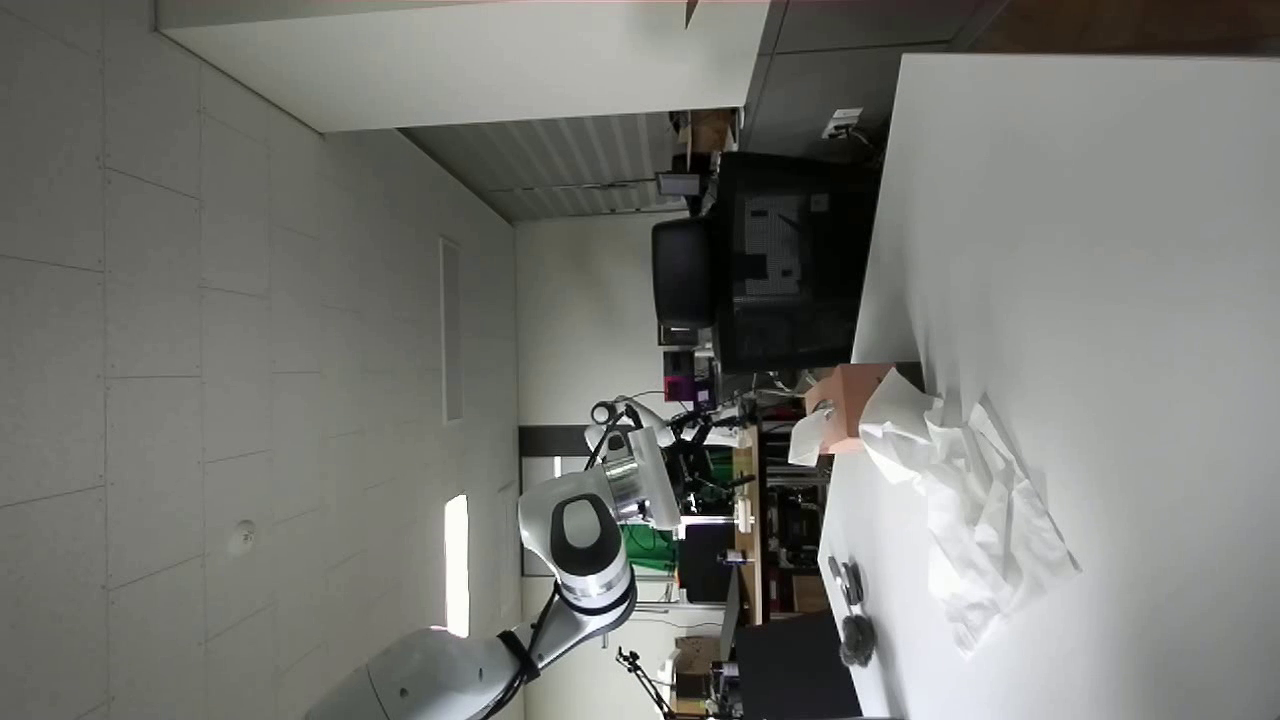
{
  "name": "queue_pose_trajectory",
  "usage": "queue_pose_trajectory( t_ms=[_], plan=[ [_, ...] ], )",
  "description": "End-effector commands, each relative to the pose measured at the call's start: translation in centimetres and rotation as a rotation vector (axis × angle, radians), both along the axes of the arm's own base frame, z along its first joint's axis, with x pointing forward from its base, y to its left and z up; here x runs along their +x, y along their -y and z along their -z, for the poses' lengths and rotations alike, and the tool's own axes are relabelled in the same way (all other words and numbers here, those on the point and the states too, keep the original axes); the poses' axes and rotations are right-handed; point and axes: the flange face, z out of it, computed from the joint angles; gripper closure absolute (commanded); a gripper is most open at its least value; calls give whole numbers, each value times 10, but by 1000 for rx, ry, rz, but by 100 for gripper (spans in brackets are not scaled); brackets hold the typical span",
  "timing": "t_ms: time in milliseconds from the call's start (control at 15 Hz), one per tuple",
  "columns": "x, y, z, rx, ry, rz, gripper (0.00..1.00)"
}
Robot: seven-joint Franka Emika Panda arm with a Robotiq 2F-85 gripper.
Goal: Remove one square of tissue from the box
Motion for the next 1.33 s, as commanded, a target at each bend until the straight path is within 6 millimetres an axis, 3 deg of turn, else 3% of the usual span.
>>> queue_pose_trajectory(
  t_ms=[0, 333, 800, 1067, 1267],
  plan=[
    [0, -1, 0, -1, 0, 1, 0],
    [2, -6, 7, -28, 17, -21, 0],
    [-8, -45, 64, -103, 62, -227, 0],
    [-12, -47, 98, -166, 119, -326, 0],
    [-10, -40, 107, -238, 233, -377, 0]
  ],
)
